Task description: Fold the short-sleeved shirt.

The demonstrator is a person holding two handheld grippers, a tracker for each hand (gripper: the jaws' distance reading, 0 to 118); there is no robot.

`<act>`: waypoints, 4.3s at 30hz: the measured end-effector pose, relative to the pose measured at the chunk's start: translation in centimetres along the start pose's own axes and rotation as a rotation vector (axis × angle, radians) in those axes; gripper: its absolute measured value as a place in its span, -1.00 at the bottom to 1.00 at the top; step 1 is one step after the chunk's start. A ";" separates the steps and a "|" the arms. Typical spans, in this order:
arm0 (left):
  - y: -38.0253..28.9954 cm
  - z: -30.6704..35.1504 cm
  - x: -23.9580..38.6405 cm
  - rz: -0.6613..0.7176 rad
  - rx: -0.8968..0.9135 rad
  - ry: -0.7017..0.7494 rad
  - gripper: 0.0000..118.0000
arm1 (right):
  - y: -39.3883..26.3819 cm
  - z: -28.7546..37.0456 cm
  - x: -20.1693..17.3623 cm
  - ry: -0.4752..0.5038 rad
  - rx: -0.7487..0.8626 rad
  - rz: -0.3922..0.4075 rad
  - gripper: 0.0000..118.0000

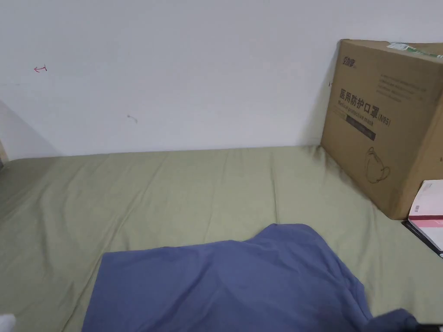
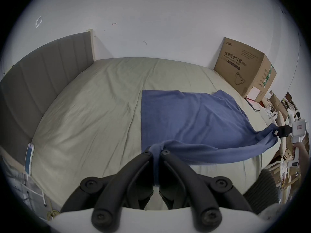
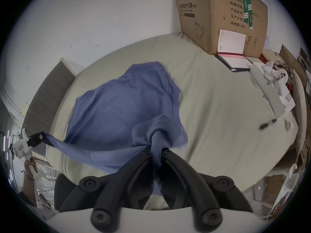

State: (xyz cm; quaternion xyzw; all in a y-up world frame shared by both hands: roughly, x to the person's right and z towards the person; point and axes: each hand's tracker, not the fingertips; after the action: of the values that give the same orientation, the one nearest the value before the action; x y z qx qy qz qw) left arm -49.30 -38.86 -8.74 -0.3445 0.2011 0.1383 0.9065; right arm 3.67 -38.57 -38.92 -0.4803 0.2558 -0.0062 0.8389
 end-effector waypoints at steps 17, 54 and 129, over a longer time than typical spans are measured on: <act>1.9 -19.1 -2.7 0.101 -0.284 0.066 0.37 | 8.5 -20.9 -0.1 -0.222 -0.091 -0.070 -0.15; -2.6 -13.4 -2.4 0.170 -0.384 0.134 0.65 | -4.2 2.3 -7.9 0.157 0.415 0.045 -1.00; 2.3 7.3 3.0 0.035 0.281 -0.059 0.83 | -3.4 5.9 -5.2 0.050 0.415 0.128 0.84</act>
State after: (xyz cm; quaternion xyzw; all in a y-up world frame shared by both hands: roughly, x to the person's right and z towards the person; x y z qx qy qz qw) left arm -45.52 -31.87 -6.43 -0.2064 0.1976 0.1347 0.9488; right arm 2.48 -34.34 -31.56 -0.2795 0.2997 -0.0173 0.9120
